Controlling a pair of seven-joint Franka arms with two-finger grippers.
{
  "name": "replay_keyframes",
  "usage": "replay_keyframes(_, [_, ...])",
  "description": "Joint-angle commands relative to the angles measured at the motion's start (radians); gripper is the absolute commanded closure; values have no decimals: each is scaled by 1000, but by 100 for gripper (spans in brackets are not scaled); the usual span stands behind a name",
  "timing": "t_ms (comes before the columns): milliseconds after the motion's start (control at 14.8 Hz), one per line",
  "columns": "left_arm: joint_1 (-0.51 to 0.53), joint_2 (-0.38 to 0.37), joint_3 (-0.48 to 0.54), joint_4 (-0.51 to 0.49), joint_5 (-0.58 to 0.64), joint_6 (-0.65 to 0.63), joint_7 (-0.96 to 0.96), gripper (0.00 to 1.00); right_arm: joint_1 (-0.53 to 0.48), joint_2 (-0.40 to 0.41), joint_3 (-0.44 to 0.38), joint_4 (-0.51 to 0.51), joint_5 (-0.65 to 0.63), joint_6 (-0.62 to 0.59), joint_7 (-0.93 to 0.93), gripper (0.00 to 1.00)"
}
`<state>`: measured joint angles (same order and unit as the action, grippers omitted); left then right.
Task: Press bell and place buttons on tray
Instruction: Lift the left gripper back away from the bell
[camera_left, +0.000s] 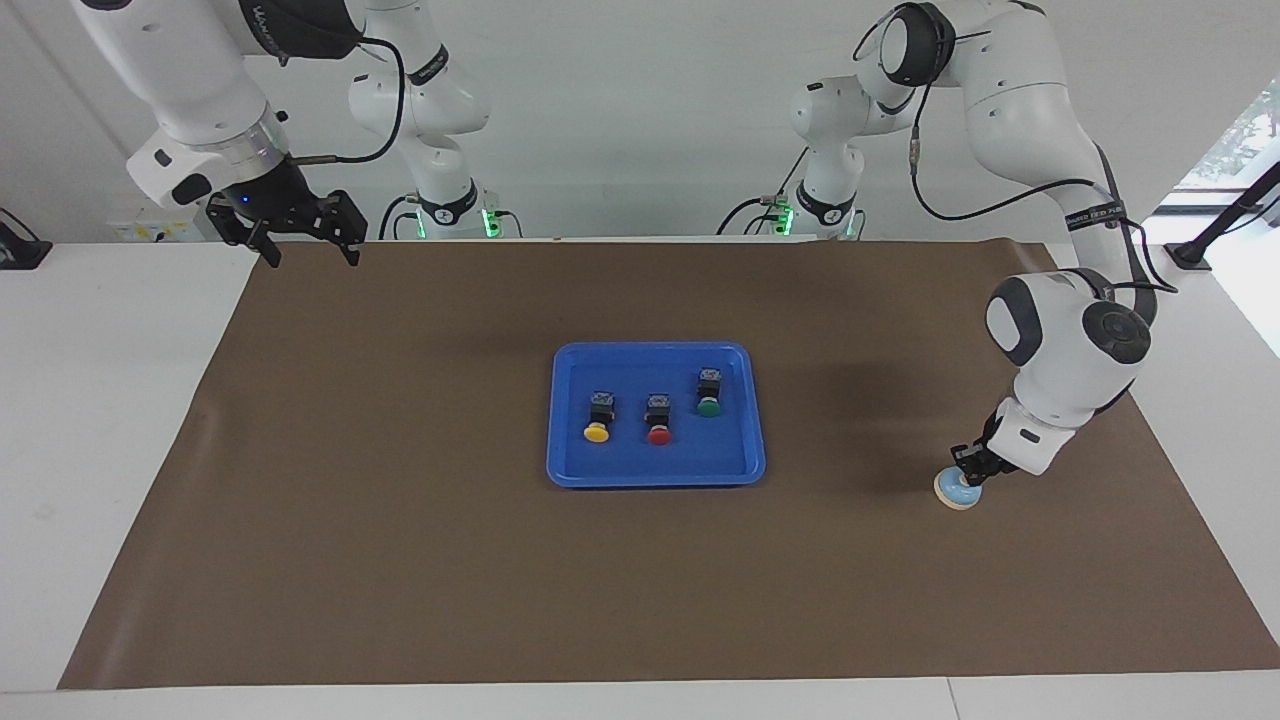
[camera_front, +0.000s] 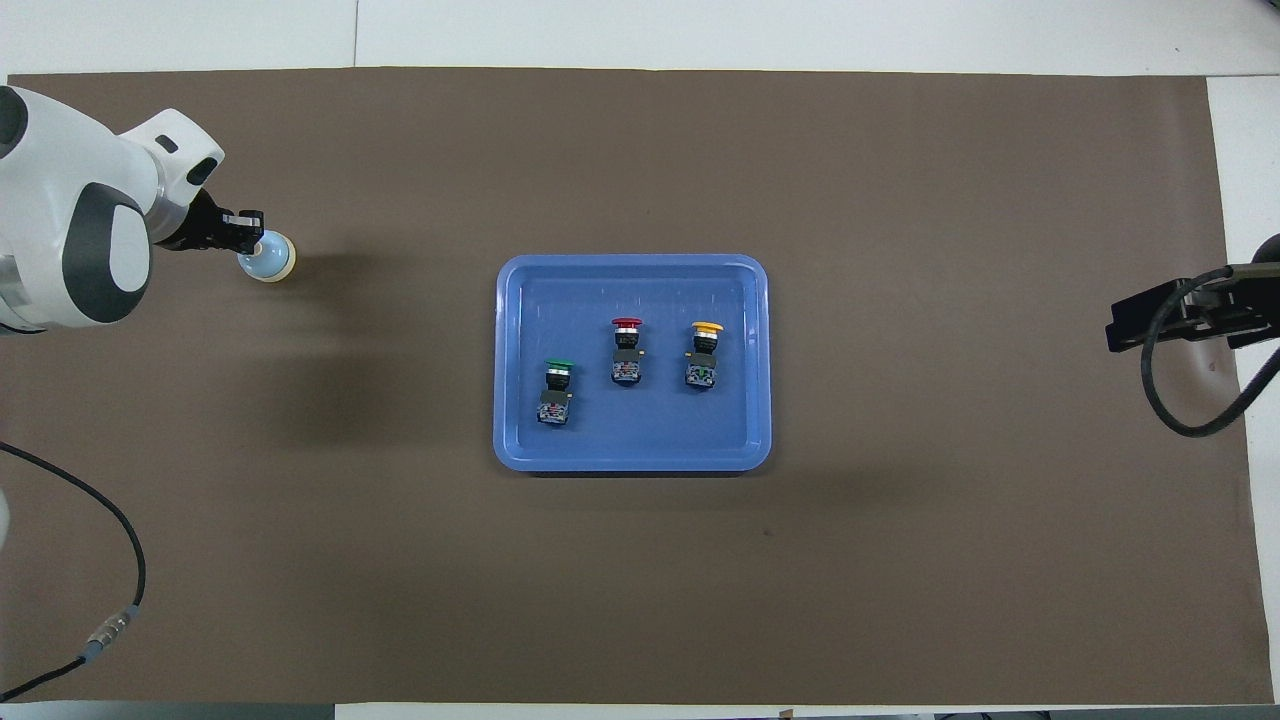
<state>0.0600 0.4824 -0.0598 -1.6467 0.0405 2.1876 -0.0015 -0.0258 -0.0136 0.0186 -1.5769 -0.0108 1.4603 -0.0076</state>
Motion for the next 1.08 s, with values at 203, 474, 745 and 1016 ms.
replay_keyframes(203, [3, 2, 5, -35, 30, 38, -18, 100, -20, -23, 15, -26, -9, 2, -25, 0])
replay_keyframes(474, [-2, -85, 12, -25, 29, -34, -17, 100, -19, -23, 15, -26, -9, 2, -25, 0])
replay_keyframes(745, [-8, -207, 12, -28, 29, -175, -18, 53, -20, -23, 15, -26, -9, 2, -25, 0])
replay_keyframes(1016, [-11, -336, 9, -30, 27, -316, -49, 0, -20, -23, 15, -26, -9, 2, -25, 0])
